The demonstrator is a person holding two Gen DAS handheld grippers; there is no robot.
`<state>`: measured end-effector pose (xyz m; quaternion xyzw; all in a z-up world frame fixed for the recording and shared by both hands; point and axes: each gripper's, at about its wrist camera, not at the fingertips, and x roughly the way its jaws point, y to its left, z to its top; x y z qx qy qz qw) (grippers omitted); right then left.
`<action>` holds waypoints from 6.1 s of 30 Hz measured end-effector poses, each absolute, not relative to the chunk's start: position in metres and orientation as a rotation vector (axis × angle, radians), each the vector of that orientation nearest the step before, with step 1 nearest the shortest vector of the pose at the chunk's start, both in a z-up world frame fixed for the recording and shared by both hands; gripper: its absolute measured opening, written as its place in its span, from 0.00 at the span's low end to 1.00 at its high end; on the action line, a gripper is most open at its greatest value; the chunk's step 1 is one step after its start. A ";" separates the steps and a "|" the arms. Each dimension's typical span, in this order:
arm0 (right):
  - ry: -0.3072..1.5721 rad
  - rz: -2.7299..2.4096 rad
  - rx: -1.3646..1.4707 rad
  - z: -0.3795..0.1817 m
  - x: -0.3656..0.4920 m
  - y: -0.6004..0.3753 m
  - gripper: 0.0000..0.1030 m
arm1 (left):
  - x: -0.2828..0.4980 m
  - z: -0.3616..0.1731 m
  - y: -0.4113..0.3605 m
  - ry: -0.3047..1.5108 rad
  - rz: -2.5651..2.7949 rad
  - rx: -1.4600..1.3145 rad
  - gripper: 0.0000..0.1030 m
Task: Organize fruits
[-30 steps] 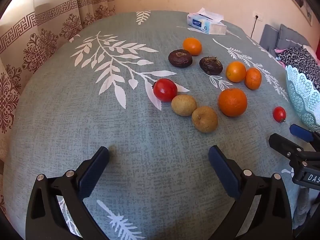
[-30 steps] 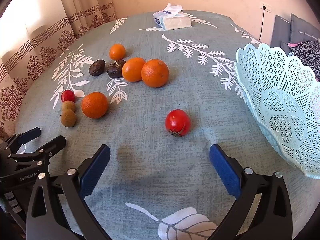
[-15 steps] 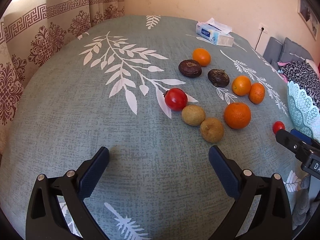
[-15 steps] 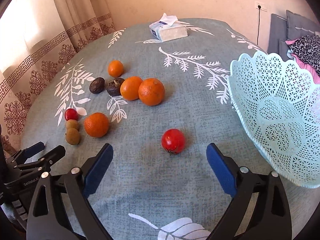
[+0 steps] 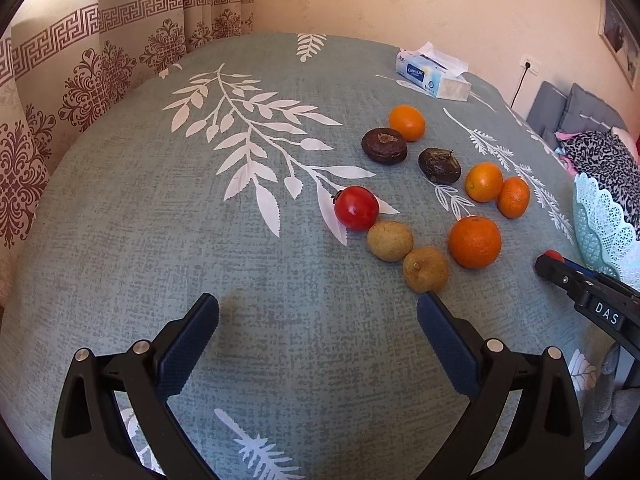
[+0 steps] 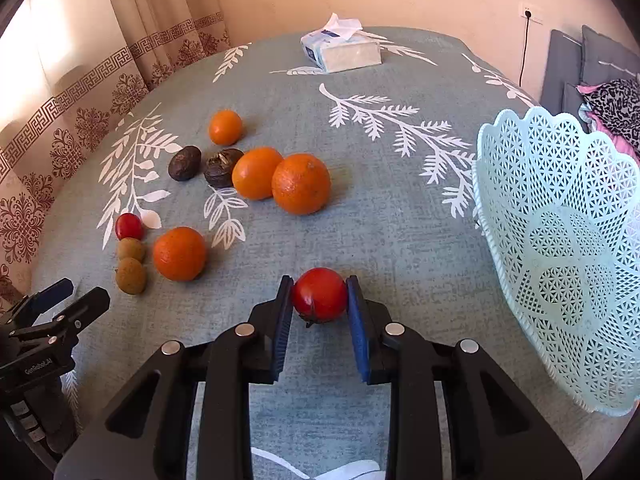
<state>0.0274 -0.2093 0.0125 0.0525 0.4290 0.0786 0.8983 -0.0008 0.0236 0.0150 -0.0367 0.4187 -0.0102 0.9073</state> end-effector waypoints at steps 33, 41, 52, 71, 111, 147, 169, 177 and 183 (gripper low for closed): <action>0.664 0.013 0.221 0.081 0.004 -0.284 0.27 | 0.017 0.022 -0.020 0.910 -0.160 -0.100 0.27; 0.651 -0.092 0.272 0.082 -0.007 -0.328 0.27 | 0.006 0.044 -0.029 0.858 -0.192 -0.082 0.27; 0.603 -0.182 0.371 0.091 -0.023 -0.370 0.61 | 0.002 0.066 -0.065 0.815 -0.270 -0.035 0.27; 0.509 -0.257 0.476 0.110 -0.041 -0.404 0.63 | 0.012 0.091 -0.150 0.782 -0.492 0.024 0.32; 0.550 -0.247 0.466 0.094 -0.029 -0.402 0.66 | 0.038 0.055 -0.190 0.868 -0.556 0.089 0.28; 0.514 -0.193 0.457 0.105 -0.038 -0.384 0.66 | 0.045 0.111 -0.080 0.641 -0.310 -0.093 0.87; 0.573 -0.103 0.342 0.090 -0.024 -0.328 0.66 | 0.058 0.060 0.023 0.810 -0.072 -0.161 0.72; 0.609 -0.074 0.296 0.080 -0.017 -0.311 0.66 | 0.073 0.032 0.023 0.898 -0.050 -0.194 0.55; 0.634 -0.063 0.264 0.071 -0.012 -0.301 0.66 | 0.083 0.017 0.021 0.935 -0.038 -0.215 0.47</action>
